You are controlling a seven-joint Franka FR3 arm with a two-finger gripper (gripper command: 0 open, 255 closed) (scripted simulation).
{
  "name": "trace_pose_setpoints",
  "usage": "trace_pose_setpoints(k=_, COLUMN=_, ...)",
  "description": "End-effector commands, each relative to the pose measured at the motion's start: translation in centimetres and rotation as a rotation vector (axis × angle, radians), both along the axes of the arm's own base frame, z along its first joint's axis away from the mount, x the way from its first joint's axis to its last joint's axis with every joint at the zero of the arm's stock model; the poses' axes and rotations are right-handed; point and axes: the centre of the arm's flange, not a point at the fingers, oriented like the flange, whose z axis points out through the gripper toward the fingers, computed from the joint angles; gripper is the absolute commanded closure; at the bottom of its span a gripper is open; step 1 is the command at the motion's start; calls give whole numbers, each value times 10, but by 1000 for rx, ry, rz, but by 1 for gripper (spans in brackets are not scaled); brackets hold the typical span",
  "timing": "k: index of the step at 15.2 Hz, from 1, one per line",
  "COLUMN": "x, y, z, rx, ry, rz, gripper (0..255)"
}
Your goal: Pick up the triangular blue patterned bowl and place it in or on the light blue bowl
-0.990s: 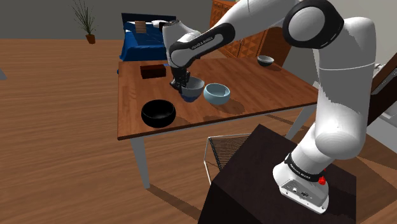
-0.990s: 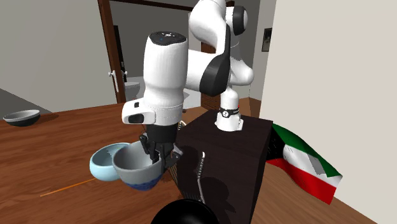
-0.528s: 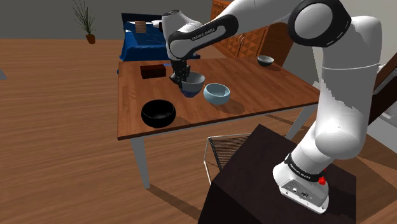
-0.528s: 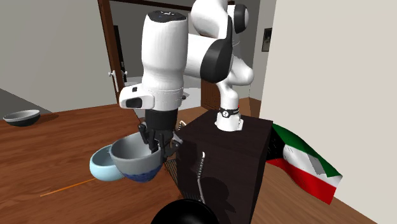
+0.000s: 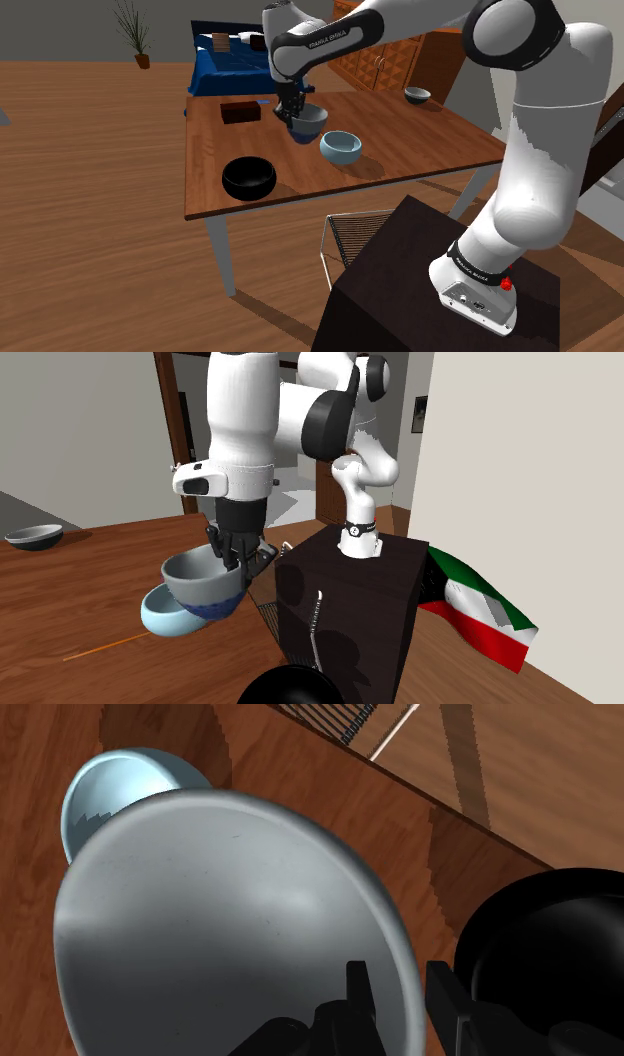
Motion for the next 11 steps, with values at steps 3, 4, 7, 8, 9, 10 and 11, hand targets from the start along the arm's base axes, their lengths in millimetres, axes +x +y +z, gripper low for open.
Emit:
trace_pose_setpoints(k=3, x=-11, y=-53, z=10, rx=0, ry=-1, rz=0, gripper=255)
trace_pose_setpoints(k=4, x=-13, y=-66, z=13, rx=0, ry=-1, rz=0, gripper=255)
trace_pose_setpoints(k=7, x=-20, y=-104, z=19, rx=0, ry=-1, rz=0, gripper=255)
trace_pose_setpoints(k=8, x=-22, y=-117, z=21, rx=0, ry=-1, rz=0, gripper=255)
trace_pose_setpoints(k=9, x=-24, y=-130, z=23, rx=0, ry=-1, rz=0, gripper=255)
trace_pose_setpoints(k=10, x=-27, y=-143, z=25, rx=0, ry=-1, rz=0, gripper=255)
trace_pose_setpoints(k=11, x=-29, y=-156, z=27, rx=0, ry=-1, rz=0, gripper=255)
